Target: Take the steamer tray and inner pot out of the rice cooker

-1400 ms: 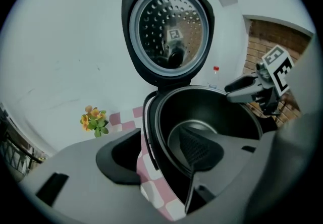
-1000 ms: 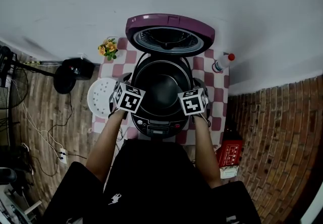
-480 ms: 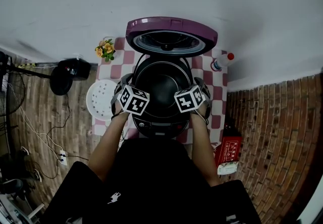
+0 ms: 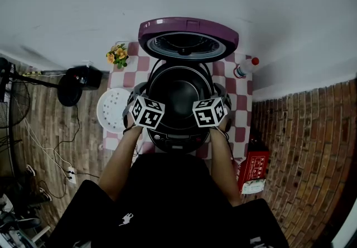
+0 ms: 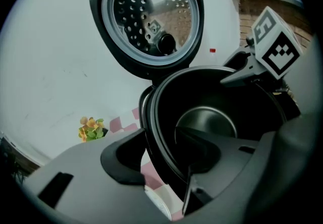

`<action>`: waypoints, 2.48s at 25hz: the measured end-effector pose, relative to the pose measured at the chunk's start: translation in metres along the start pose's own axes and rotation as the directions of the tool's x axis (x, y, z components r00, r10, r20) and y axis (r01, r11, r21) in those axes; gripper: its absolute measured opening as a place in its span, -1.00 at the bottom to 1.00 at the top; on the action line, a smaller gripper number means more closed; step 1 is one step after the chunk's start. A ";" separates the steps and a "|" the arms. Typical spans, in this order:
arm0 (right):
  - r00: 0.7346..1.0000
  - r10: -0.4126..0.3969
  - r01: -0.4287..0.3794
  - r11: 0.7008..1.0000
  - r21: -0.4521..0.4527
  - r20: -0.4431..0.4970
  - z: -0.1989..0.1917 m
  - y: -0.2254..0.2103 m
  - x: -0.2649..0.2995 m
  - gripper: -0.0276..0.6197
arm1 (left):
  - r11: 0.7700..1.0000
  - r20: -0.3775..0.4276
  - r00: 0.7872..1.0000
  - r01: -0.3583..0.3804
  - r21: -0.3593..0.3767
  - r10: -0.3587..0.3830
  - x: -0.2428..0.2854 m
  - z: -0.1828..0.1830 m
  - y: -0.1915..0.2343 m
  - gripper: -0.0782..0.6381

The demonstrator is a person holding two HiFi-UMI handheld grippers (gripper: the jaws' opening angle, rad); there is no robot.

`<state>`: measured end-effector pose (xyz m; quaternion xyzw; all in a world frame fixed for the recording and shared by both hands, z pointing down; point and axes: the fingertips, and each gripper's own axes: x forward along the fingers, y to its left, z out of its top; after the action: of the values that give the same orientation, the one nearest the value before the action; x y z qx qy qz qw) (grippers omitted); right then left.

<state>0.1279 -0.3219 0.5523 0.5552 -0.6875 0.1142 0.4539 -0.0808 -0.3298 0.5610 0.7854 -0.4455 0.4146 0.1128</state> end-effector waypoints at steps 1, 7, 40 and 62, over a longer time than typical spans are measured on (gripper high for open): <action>1.000 -0.006 0.006 1.000 -0.007 0.009 0.001 0.000 -0.002 -0.36 | 1.000 0.001 1.000 0.000 -0.002 0.000 -0.001 0.000 0.000 -0.25; 0.995 -0.030 0.029 1.000 0.007 0.100 0.016 -0.003 -0.019 -0.43 | 1.000 0.030 0.999 -0.010 -0.012 0.011 -0.011 0.004 0.001 -0.34; 0.811 -0.171 0.057 0.975 0.215 0.559 0.061 -0.003 -0.161 -0.89 | 0.993 0.476 0.875 -0.044 -0.112 0.092 -0.139 0.056 0.013 -0.70; 0.713 -0.238 0.114 0.967 0.227 0.659 0.063 -0.002 -0.234 -0.90 | 0.991 0.631 0.769 -0.022 -0.131 0.100 -0.210 0.068 0.005 -0.73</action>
<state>0.0916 -0.2100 0.3405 0.6578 -0.7372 -0.0832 0.1301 -0.1012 -0.2428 0.3592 0.8564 -0.5060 0.1016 -0.0127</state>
